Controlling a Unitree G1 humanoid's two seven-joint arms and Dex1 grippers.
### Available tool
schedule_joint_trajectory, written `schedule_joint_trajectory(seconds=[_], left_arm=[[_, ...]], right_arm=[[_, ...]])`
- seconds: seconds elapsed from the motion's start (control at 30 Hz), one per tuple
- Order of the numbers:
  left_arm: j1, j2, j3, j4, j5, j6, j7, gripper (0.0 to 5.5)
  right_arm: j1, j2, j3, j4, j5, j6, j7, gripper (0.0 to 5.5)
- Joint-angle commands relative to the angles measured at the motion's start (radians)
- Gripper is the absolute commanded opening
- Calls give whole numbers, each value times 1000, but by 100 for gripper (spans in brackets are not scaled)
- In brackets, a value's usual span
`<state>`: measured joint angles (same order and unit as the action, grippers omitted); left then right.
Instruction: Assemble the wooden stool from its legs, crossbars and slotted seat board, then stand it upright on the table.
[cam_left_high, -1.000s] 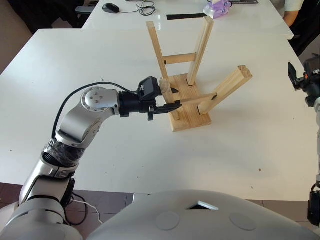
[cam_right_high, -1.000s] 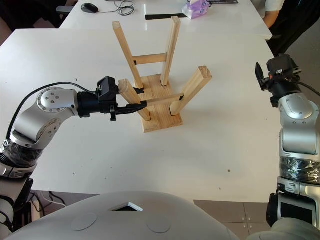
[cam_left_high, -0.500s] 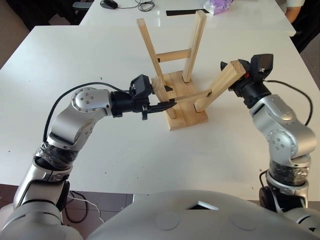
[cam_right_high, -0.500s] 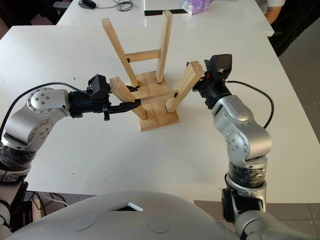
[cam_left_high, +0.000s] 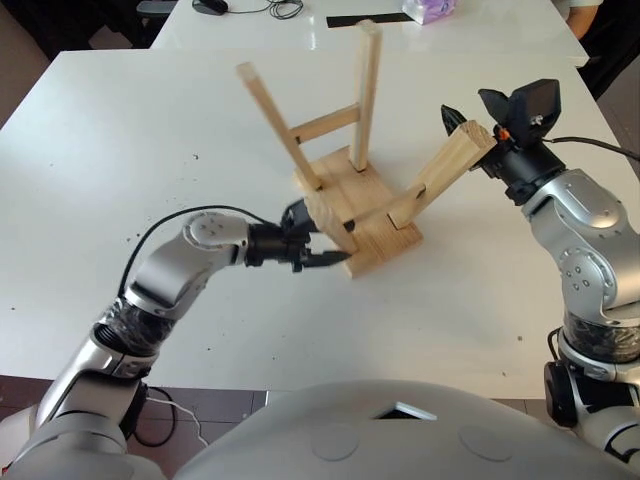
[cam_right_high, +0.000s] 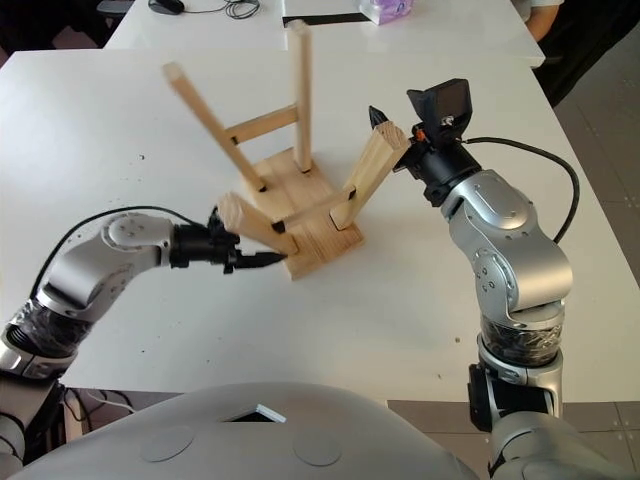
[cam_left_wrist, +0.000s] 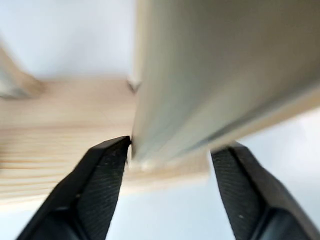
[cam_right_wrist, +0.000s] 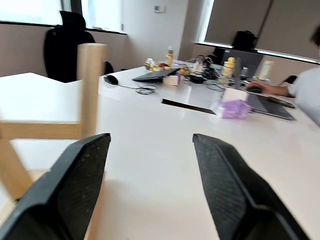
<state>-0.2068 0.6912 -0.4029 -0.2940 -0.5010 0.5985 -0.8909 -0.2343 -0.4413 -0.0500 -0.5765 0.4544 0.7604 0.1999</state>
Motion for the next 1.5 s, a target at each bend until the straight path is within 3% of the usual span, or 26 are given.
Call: schedule_joint_trajectory(seconds=[0.03,0.13,0.37,0.7,0.9,1.03,1.13,1.4,1.5], left_arm=[[-15,-24,24,18,51,-9,24,374],[-17,-20,52,35,79,-41,16,415],[4,64,153,19,46,-63,-114,415],[163,79,419,-85,-160,-137,-250,415],[254,60,647,-187,-471,-33,-210,391],[202,65,759,-192,-664,29,-123,337],[136,72,820,-190,-828,63,-53,337],[-73,-22,672,-299,-871,53,210,337],[-139,-38,667,-297,-909,49,286,337]], right_arm=[[-5,4,0,-11,-11,-20,20,305],[4,2,-17,-12,-17,-23,24,305],[38,-32,-78,-2,-39,-36,52,305],[31,-55,-128,14,-46,-46,82,305],[26,-79,-161,37,-55,-61,100,305],[26,-83,-169,48,-65,-73,106,305],[20,-85,-170,58,-72,-80,109,305],[-25,-75,-137,82,-86,-99,114,305],[-38,-74,-124,80,-90,-99,118,305]])
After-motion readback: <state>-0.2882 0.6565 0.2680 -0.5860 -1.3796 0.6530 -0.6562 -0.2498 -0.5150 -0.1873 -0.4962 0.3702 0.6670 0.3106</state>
